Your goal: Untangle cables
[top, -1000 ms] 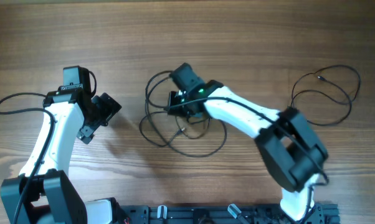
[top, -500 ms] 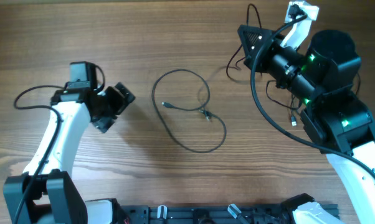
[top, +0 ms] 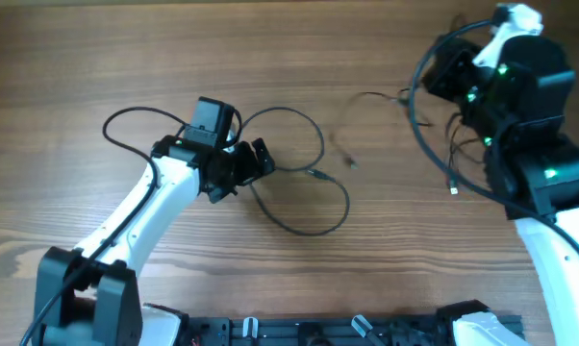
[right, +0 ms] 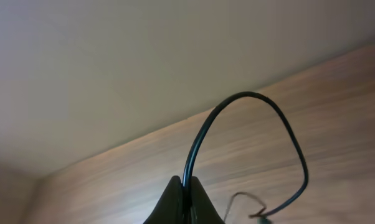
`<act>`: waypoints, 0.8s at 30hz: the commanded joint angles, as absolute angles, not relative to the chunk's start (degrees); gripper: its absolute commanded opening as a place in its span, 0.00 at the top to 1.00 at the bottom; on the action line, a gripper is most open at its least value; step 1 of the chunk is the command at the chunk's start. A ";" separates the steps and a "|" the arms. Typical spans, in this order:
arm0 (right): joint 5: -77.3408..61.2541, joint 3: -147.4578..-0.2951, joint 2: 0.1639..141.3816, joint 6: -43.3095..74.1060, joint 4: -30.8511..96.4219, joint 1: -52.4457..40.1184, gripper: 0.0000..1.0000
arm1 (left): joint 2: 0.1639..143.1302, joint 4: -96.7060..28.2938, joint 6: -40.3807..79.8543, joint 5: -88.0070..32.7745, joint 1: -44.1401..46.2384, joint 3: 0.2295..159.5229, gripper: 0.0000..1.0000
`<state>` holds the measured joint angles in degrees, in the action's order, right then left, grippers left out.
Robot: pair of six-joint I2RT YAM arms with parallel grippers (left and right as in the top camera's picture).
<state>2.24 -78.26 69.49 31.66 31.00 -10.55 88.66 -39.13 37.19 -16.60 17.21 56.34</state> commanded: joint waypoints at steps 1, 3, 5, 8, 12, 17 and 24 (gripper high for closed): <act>3.90 -80.18 69.76 25.10 33.41 -4.43 0.96 | 91.68 -40.21 36.45 -14.26 18.65 56.14 0.00; 3.90 -83.46 70.52 23.73 36.23 0.82 0.96 | 92.68 -40.77 36.45 -14.26 18.65 56.14 0.00; 3.79 -88.62 72.36 23.07 39.46 7.29 0.96 | 93.12 -41.06 36.45 -14.26 18.65 56.14 0.00; 3.84 -92.38 75.83 22.85 44.03 14.50 0.96 | 93.12 -41.19 36.45 -14.26 18.65 56.14 0.00; 3.68 -92.40 83.50 22.39 52.36 19.59 0.96 | 93.12 -41.39 36.45 -14.26 18.65 56.14 0.00; 2.09 -92.40 94.24 22.48 60.45 20.23 0.40 | 93.12 -41.85 36.45 -14.26 18.65 56.14 0.00; -16.75 -92.40 96.57 17.82 61.87 19.66 0.10 | 93.12 -42.06 36.42 -13.13 18.63 56.14 0.00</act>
<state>-6.90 -92.18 96.27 21.61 61.36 20.08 92.68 -41.78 37.19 -14.85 18.48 56.34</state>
